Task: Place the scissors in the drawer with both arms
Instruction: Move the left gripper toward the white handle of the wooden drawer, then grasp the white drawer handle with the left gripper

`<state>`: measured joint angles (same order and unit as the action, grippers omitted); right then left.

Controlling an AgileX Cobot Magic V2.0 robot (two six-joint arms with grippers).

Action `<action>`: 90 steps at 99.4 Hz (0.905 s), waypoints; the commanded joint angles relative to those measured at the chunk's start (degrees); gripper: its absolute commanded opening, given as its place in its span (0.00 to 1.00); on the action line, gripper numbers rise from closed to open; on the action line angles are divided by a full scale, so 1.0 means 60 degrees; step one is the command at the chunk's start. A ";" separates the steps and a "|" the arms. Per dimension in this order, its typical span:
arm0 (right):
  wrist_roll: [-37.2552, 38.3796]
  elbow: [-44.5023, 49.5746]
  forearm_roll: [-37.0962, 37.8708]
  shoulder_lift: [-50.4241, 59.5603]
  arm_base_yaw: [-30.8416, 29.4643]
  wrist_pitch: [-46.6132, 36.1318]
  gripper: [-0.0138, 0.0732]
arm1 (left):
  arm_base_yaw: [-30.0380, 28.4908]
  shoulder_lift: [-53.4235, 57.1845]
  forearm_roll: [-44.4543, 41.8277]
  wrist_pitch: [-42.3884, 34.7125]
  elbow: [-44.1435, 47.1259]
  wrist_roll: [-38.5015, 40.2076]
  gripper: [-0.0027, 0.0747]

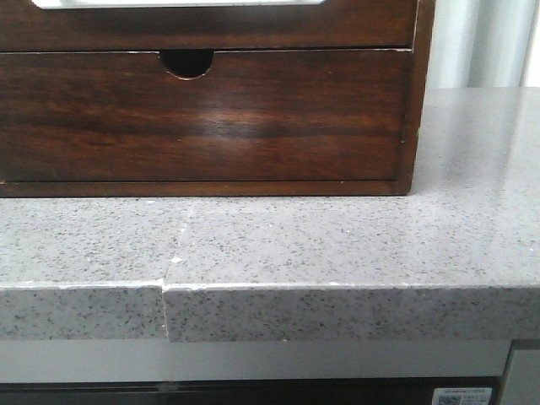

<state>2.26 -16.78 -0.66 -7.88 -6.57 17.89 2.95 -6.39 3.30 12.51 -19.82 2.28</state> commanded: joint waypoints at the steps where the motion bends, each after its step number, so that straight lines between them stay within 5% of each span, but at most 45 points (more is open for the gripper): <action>1: -0.0029 -0.1141 -0.0003 -0.0936 -0.0058 -0.0030 0.08 | -0.0052 -0.0884 0.0093 0.0520 -0.1212 -0.0022 0.01; 30: -0.0046 -0.3432 -0.0003 -0.3154 -0.0058 0.1585 0.08 | -0.0052 -0.2635 0.0093 0.1252 -0.2920 -0.0205 0.01; 90: -0.0046 -0.3571 -0.0063 -0.3431 -0.0058 0.0978 0.08 | -0.0052 -0.2733 0.0109 0.1274 -0.2887 -0.0205 0.01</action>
<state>2.26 -36.04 -0.77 -27.77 -6.57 28.91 2.95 -21.86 3.30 24.37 -35.39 0.98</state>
